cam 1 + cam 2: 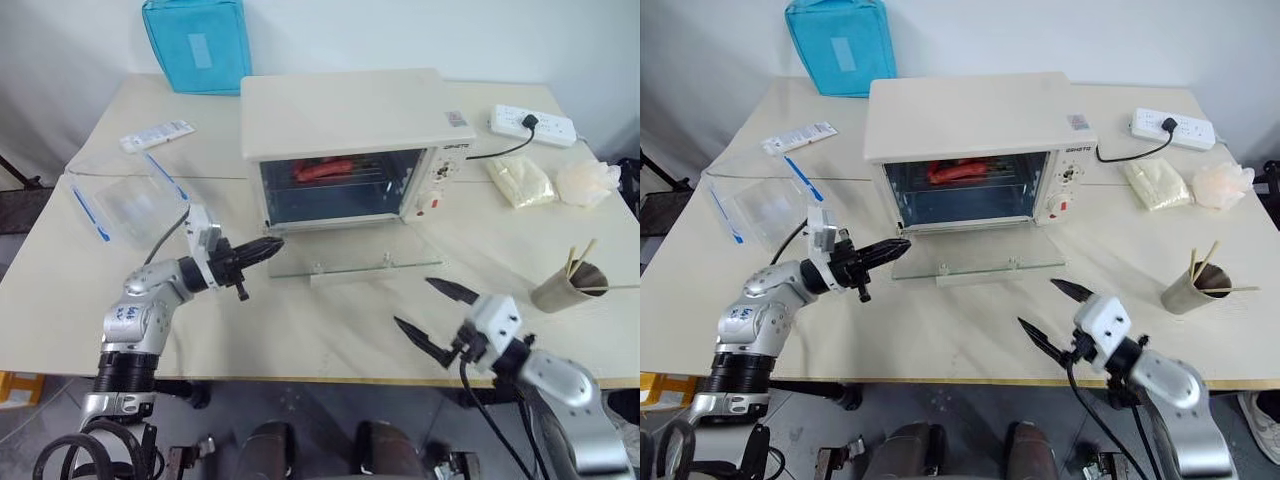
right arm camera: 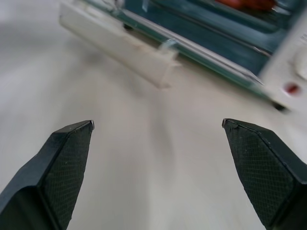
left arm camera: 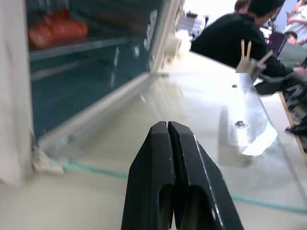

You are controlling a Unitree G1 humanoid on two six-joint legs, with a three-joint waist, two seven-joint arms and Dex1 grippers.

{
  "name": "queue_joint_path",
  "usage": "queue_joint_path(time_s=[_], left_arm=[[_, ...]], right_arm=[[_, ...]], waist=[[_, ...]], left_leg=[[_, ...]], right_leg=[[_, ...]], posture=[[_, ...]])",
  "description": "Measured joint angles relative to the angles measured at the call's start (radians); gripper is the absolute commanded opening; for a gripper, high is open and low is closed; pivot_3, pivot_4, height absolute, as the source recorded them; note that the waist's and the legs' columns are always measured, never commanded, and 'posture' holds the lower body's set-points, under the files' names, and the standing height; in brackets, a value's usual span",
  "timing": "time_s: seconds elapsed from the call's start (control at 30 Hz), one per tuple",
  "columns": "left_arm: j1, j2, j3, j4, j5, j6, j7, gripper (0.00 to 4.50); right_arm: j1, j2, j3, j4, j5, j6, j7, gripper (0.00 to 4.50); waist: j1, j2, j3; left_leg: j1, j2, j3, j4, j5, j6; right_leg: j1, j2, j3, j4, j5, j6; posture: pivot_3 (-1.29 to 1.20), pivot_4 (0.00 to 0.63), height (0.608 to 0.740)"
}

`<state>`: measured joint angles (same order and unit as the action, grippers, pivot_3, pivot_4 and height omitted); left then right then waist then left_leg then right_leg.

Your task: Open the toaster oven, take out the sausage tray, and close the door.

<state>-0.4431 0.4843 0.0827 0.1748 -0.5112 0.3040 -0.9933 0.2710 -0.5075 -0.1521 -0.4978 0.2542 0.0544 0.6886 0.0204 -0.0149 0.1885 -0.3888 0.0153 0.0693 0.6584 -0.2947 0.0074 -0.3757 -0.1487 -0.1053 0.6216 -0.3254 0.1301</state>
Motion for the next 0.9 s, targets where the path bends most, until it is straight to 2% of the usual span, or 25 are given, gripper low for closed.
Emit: queue_joint_path(time_s=[0.13, 0.27, 0.4, 0.57, 0.6, 0.67, 0.9], left_arm=[[0.015, 0.000, -0.014, 0.000, 0.026, -0.021, -0.009, 0.04], [0.059, -0.001, -0.018, -0.001, 0.054, -0.057, -0.007, 0.04], [0.106, -0.020, -0.023, -0.004, 0.089, -0.128, 0.014, 0.04], [0.168, -0.041, 0.000, -0.031, 0.082, -0.176, 0.049, 0.04], [0.194, -0.039, 0.018, -0.052, 0.073, -0.173, 0.054, 0.43], [0.234, -0.039, 0.039, -0.084, 0.055, -0.162, 0.066, 0.95], [0.353, -0.027, 0.148, -0.233, -0.023, -0.095, 0.127, 3.04]], right_arm=[[0.041, 0.000, -0.019, -0.071, -0.003, 0.014, -0.041, 4.50], [0.017, -0.004, -0.045, -0.114, -0.016, 0.033, -0.081, 4.50], [-0.193, -0.053, -0.003, -0.100, -0.099, 0.046, -0.103, 4.50], [-0.479, -0.029, 0.187, 0.070, -0.331, 0.082, -0.193, 4.50], [-0.529, -0.015, 0.227, 0.120, -0.372, 0.078, -0.205, 4.50], [-0.632, 0.011, 0.302, 0.226, -0.457, 0.034, -0.235, 4.50], [-0.923, 0.082, 0.466, 0.601, -0.667, -0.107, -0.337, 4.50]], waist=[[0.001, 0.000, 0.000], [0.000, 0.000, 0.000], [-0.008, 0.000, 0.000], [-0.015, 0.000, 0.000], [-0.020, 0.000, 0.000], [-0.024, 0.000, 0.000], [-0.038, 0.000, 0.000]], left_leg=[[0.000, 0.001, 0.000, 0.000, 0.000, 0.000], [0.000, 0.001, 0.000, 0.000, -0.001, 0.001], [0.001, 0.002, 0.000, 0.001, -0.001, 0.001], [0.000, 0.002, 0.000, 0.002, -0.001, 0.001], [0.000, 0.002, 0.000, 0.002, -0.001, 0.001], [-0.001, 0.002, 0.000, 0.002, -0.001, 0.001], [-0.001, 0.002, -0.001, 0.002, -0.001, 0.001]], right_leg=[[0.000, 0.000, 0.000, 0.000, 0.000, 0.000], [0.000, 0.000, 0.001, 0.000, 0.000, 0.000], [0.000, -0.001, 0.001, 0.000, 0.000, 0.001], [0.000, -0.001, 0.001, 0.001, 0.000, 0.000], [0.000, -0.001, 0.001, 0.001, 0.000, 0.000], [-0.001, -0.001, 0.000, 0.001, 0.000, 0.001], [-0.001, -0.001, 0.000, 0.001, 0.000, 0.000]], posture=[[0.00, 0.150, 0.740], [0.00, 0.150, 0.740], [0.00, 0.150, 0.740], [0.00, 0.150, 0.740], [0.00, 0.150, 0.740], [0.00, 0.150, 0.740], [0.00, 0.150, 0.740]])
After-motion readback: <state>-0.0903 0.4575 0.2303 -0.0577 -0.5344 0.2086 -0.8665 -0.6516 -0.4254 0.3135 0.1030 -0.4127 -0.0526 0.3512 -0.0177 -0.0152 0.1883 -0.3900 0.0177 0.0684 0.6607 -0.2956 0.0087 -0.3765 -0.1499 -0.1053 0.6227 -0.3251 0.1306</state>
